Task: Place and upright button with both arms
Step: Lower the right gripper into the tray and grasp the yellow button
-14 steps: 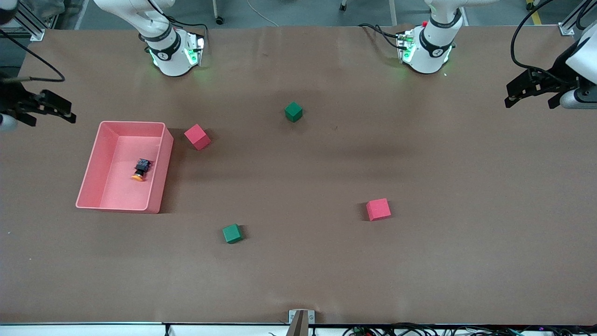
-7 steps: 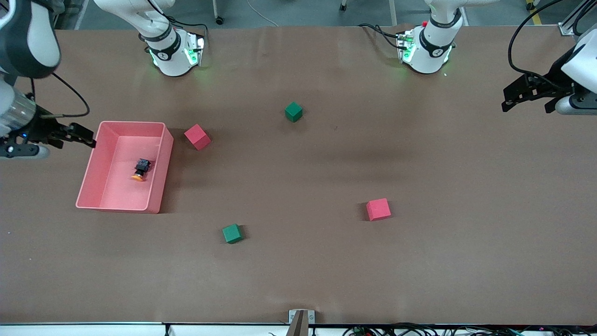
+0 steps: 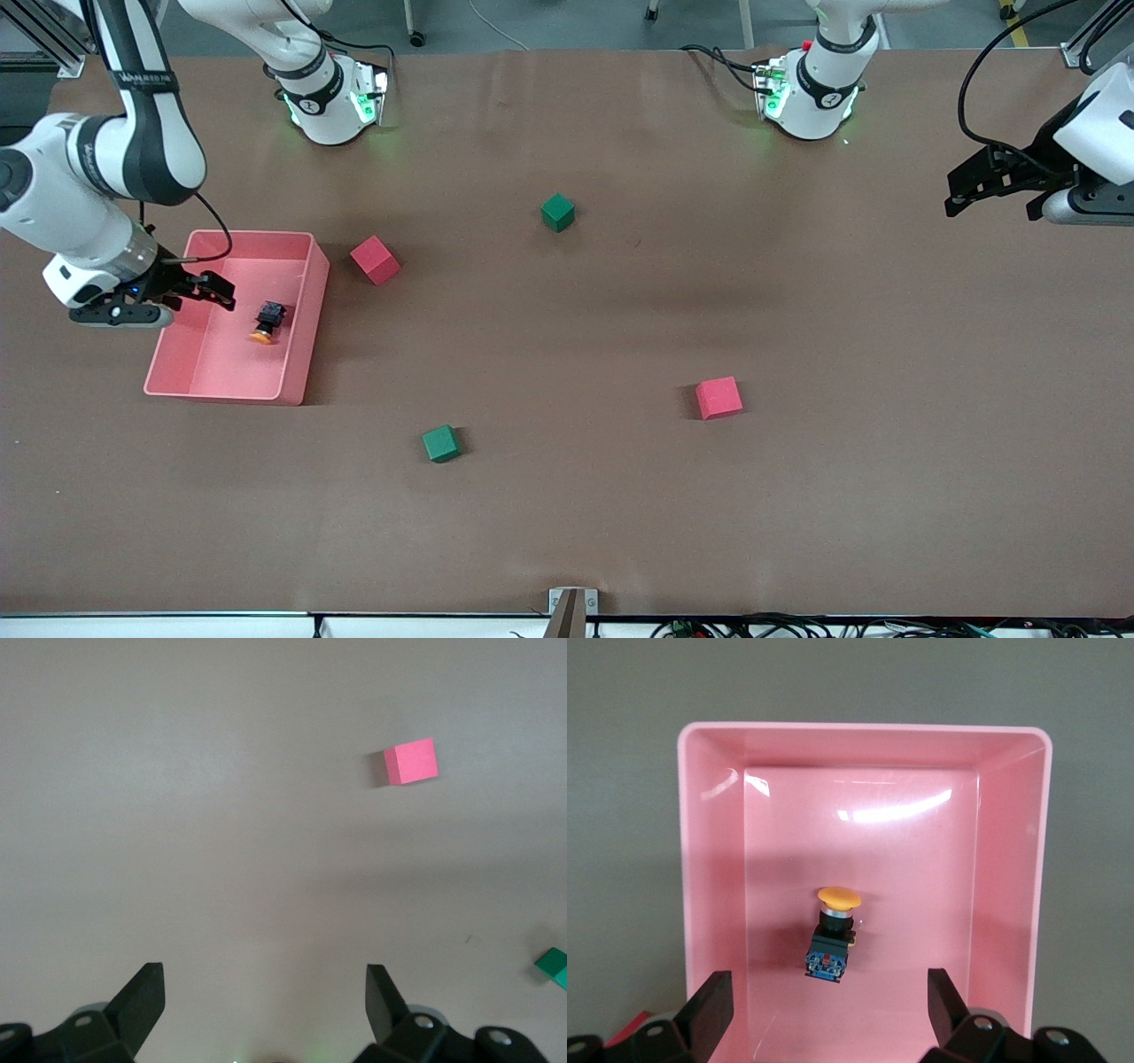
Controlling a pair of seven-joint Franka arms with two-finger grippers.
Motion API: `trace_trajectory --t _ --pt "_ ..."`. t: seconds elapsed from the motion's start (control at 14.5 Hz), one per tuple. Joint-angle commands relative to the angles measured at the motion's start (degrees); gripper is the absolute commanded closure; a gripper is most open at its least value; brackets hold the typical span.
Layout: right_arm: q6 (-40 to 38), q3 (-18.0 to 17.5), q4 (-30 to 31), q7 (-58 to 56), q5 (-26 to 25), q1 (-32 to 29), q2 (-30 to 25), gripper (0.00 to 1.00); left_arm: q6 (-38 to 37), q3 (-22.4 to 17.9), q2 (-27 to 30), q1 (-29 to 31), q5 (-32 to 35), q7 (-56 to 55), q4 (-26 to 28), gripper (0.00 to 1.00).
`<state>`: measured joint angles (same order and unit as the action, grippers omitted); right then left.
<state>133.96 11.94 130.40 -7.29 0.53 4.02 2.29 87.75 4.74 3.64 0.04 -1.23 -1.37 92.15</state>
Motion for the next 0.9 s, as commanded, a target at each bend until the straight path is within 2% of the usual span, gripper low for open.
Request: trace_trajectory --t 0.0,0.14,0.55,0.83 --pt "1.7 0.0 0.5 0.7 0.6 -0.2 2.8 0.05 -0.3 0.2 -0.6 0.0 -0.3 -0.6 -1.1 0.0" --pt "3.2 0.0 0.6 0.7 2.7 0.0 4.9 0.05 -0.3 0.3 -0.6 0.0 -0.2 -0.6 -1.0 0.0" --pt "11.1 0.0 2.3 0.7 3.6 -0.1 9.9 0.06 -0.3 0.4 -0.6 0.0 0.0 -0.6 -1.0 0.0" --pt "12.7 -0.1 2.3 0.6 5.1 -0.2 12.4 0.07 0.1 0.4 -0.9 0.0 0.1 -0.7 -1.1 0.0"
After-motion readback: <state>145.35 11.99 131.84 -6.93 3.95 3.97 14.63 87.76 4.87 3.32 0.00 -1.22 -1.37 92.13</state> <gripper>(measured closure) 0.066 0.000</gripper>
